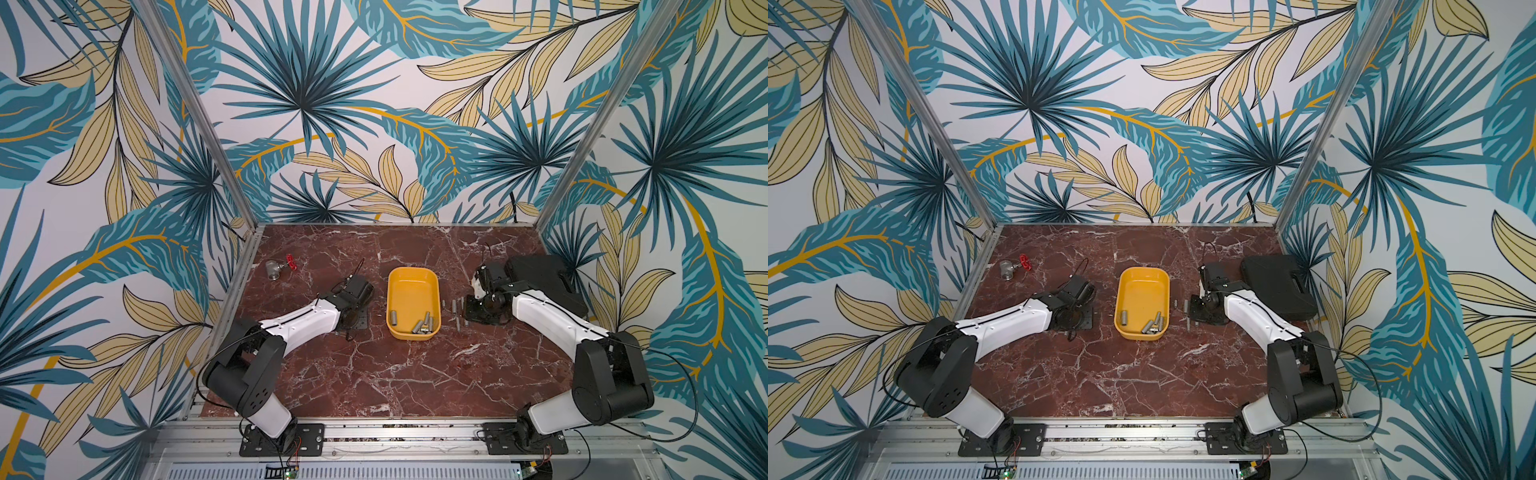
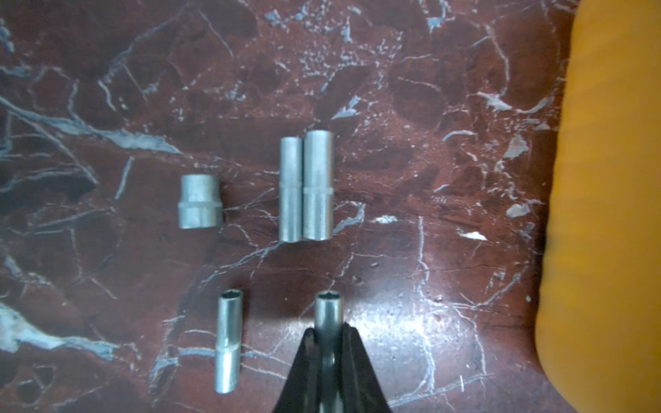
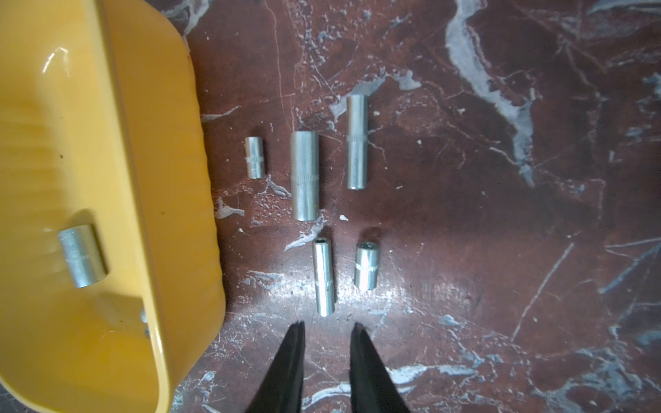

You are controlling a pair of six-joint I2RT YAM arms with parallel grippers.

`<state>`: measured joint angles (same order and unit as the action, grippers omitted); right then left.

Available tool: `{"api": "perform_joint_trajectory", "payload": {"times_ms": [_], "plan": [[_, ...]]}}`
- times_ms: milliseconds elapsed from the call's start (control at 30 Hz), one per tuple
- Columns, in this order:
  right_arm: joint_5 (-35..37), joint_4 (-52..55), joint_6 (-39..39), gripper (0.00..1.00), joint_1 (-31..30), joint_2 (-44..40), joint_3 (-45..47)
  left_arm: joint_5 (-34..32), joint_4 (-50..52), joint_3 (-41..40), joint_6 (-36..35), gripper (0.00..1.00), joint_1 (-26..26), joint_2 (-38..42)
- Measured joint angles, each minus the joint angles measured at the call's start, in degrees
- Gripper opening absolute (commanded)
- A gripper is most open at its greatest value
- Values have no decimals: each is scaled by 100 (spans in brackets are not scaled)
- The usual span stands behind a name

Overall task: Take out the socket from the storage box
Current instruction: Place the socket head at the center of the board.

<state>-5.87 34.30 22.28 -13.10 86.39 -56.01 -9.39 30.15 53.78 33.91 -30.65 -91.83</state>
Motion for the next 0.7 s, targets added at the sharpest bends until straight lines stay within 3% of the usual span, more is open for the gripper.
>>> {"api": "perform_joint_trajectory", "payload": {"times_ms": [367,700], "plan": [[0,0,2,25,0,0,0,81,-223,-166,-31,12,225,-170],[0,0,4,25,0,0,0,103,-258,-179,-105,18,260,-295]]}}
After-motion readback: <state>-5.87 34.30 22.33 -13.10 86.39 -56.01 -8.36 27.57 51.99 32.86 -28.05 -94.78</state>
